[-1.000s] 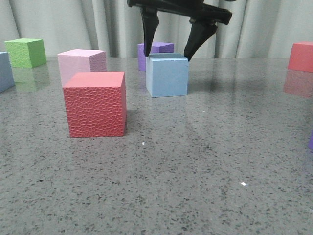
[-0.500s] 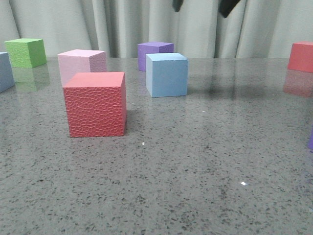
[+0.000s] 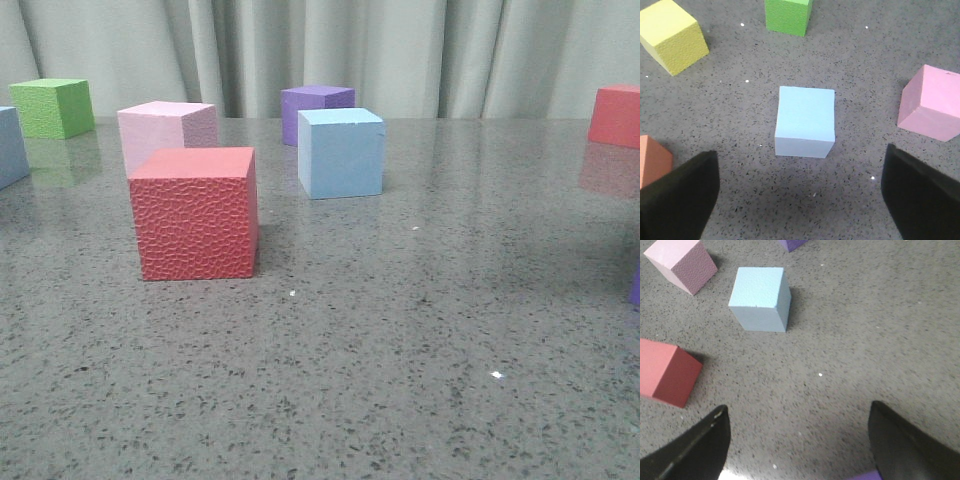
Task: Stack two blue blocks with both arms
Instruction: 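Lower the left gripper onto the other light-blue cube and grasp it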
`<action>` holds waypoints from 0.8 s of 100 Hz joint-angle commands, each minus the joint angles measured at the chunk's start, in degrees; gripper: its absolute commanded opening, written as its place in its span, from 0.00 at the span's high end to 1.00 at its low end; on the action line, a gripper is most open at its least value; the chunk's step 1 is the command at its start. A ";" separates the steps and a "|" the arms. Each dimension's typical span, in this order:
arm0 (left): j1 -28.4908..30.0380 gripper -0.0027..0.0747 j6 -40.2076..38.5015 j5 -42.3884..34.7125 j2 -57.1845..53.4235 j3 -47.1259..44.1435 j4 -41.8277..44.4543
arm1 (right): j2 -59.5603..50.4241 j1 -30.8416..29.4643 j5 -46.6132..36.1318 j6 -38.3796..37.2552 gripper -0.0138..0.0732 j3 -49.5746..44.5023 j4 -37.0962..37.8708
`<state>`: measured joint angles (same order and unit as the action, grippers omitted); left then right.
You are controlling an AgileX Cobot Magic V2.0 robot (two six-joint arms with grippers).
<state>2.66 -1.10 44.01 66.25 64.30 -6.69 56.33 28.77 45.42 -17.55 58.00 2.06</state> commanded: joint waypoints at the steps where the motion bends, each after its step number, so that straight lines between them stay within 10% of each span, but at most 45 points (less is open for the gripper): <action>1: -0.13 0.17 -0.33 -0.30 3.47 5.90 -1.34 | -5.88 0.03 -5.80 0.00 0.19 -2.16 1.43; 80: -0.35 0.17 1.63 10.88 29.45 24.37 -3.09 | -18.29 0.03 -9.43 -0.05 0.19 -8.60 0.29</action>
<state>2.66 0.31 56.28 97.14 86.55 -8.64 38.18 28.77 40.57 -17.65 47.96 2.11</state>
